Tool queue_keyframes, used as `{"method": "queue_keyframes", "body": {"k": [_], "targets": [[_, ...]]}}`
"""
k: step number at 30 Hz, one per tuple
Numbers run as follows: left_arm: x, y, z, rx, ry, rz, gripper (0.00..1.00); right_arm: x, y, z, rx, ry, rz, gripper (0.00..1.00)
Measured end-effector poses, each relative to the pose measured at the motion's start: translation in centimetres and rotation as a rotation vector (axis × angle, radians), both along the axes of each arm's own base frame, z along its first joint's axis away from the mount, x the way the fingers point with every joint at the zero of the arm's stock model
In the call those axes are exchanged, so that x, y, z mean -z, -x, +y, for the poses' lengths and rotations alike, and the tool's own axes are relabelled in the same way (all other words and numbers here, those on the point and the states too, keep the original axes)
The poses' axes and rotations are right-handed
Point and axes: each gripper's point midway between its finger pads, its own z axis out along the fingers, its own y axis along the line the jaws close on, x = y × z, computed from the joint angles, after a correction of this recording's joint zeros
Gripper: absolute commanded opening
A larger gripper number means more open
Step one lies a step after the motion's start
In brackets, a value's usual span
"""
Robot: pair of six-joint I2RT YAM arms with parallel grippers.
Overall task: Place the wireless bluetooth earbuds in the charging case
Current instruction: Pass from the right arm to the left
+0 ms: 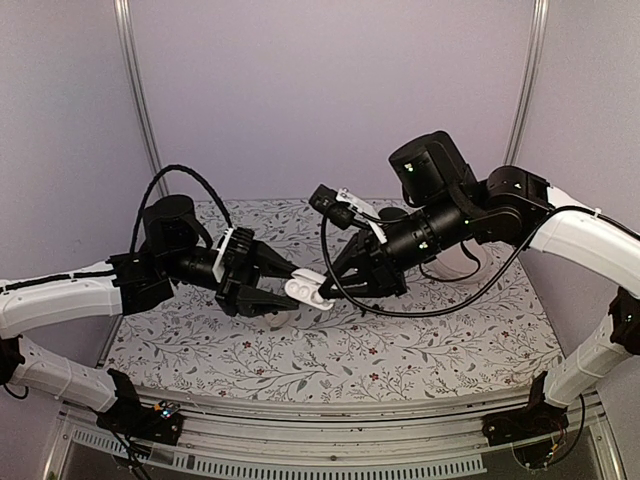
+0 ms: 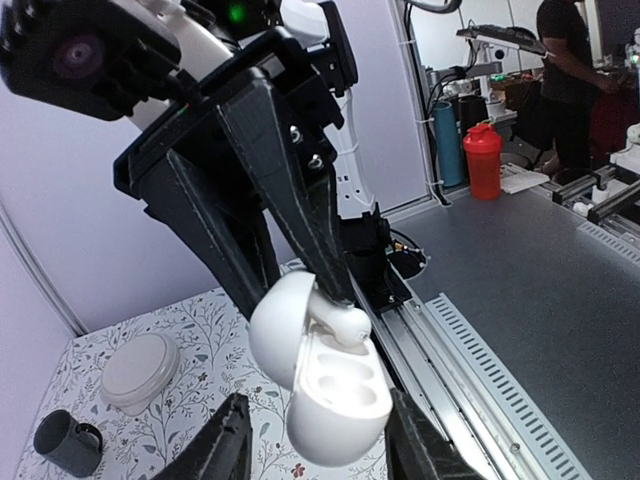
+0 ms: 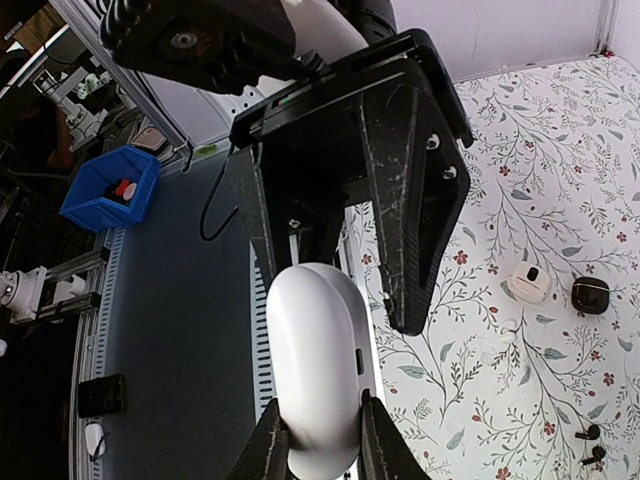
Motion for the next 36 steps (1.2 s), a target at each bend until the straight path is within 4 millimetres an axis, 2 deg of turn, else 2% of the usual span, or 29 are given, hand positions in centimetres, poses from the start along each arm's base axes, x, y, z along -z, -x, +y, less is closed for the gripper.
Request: {"method": "queue_keyframes", "body": {"k": [7,15,20,22,24,28,36], "targets": [[0.6,0.3,-0.1,0.009,-0.022,0.0,0.4,0.2,0.0,0.1,-0.005,0.006,-0.005,0.07],[0.9,1.0,-0.4,0.024,-0.034,0.005,0.39,1.2,-0.2,0.4,-0.011,0.031,0.0,0.07],[0.9,1.1,-0.4,0.022,-0.037,0.006,0.33,1.2,-0.1,0.3,-0.013,0.035,0.002,0.07],[0.9,1.1,-0.5,0.02,-0.037,0.006,0.35,1.2,-0.1,0.3,-0.013,0.035,0.003,0.07],[0.9,1.1,-0.5,0.021,-0.036,0.006,0.43,1.2,-0.1,0.3,-0.015,0.034,0.004,0.07],[0.8,1.4,-0.6,0.026,-0.032,0.007,0.46,1.1,-0.1,0.3,-0.021,0.026,0.011,0.07],[-0.1,1.8,-0.5,0.01,-0.003,-0.032,0.37,0.1,0.2,0.4,-0.06,-0.02,0.036,0.07]]}}
